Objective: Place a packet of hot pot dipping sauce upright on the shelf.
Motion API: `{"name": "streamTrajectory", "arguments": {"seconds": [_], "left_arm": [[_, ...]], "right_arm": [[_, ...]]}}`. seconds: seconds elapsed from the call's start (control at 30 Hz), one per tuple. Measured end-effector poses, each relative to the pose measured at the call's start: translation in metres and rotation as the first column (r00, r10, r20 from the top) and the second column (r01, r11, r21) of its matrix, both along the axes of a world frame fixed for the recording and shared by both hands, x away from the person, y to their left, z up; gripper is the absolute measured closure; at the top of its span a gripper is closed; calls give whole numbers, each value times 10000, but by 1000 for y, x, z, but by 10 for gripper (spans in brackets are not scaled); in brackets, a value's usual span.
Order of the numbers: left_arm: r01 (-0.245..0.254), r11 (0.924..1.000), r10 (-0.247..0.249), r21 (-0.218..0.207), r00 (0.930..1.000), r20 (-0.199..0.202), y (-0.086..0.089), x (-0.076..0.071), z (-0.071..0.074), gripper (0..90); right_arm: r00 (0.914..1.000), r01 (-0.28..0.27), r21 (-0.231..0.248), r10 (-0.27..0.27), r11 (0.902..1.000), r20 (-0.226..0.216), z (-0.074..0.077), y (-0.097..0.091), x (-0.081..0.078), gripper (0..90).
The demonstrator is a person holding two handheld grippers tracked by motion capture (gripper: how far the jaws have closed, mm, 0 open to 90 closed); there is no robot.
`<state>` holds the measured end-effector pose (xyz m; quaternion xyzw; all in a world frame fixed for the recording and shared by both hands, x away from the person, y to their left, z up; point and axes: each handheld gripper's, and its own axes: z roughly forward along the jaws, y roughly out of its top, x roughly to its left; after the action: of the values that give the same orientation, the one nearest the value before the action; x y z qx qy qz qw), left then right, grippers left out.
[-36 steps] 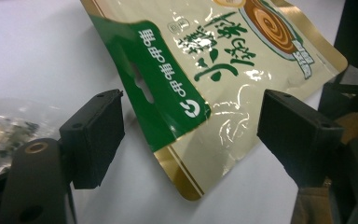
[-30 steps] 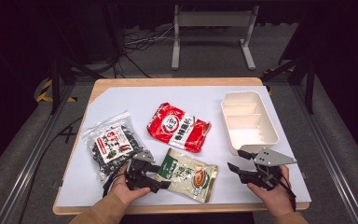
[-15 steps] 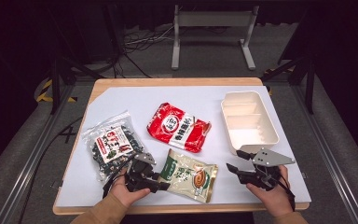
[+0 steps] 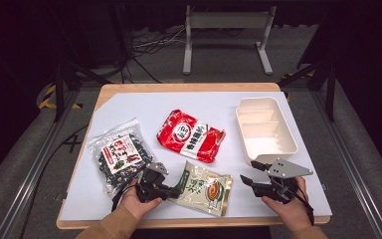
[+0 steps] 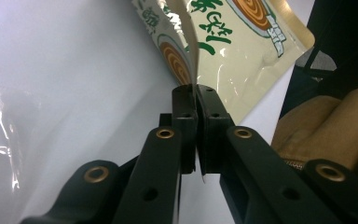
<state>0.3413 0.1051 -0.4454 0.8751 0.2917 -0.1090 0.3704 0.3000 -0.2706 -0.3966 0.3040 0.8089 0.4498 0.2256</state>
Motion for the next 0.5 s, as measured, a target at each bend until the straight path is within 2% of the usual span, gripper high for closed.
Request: {"name": "streamTrajectory", "arguments": {"seconds": [0.2, 0.27, 0.5], "left_arm": [[-6, 9986, 20, -526, 9997, 255, 4, -1, 14, 900], [-18, 9982, 38, -596, 9994, 335, 5, -2, 18, 900], [313, 9974, -244, -643, 9941, 1053, 9, -8, 43, 900]], "right_arm": [[10000, -22, -5, 22, 10000, 10, 0, 0, 0, 403], [10000, -5, 16, 5, 10000, -10, 0, 0, 0, 403], [10000, -35, -11, 35, 10000, 18, 1, 1, 0, 414]]}}
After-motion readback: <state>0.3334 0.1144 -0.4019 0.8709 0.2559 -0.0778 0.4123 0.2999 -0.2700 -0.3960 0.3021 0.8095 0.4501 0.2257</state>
